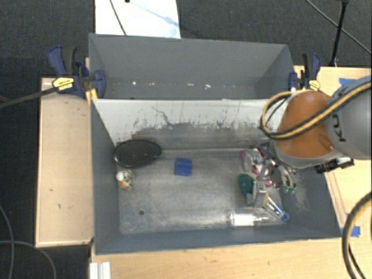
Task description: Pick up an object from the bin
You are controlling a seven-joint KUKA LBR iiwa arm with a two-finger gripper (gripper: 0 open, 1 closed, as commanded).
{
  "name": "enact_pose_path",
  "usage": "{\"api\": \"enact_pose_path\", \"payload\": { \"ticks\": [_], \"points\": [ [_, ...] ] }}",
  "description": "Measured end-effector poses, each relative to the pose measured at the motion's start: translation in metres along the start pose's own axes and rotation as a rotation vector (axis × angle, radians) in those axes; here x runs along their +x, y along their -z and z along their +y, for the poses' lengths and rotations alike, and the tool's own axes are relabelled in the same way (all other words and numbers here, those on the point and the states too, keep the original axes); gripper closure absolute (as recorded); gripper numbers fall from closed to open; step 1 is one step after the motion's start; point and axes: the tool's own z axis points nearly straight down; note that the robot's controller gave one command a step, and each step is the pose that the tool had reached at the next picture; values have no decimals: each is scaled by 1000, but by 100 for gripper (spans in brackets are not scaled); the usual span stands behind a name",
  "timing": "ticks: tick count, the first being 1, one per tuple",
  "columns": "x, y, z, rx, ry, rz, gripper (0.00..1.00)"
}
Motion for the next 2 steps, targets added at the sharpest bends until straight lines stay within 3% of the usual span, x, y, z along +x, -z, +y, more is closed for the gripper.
{"api": "enact_pose_path", "payload": {
  "ticks": [1, 2],
  "points": [
    [-2, 3, -1, 2, 1, -7, 100],
    [-8, 173, 15, 1, -7, -4, 100]
  ]
}}
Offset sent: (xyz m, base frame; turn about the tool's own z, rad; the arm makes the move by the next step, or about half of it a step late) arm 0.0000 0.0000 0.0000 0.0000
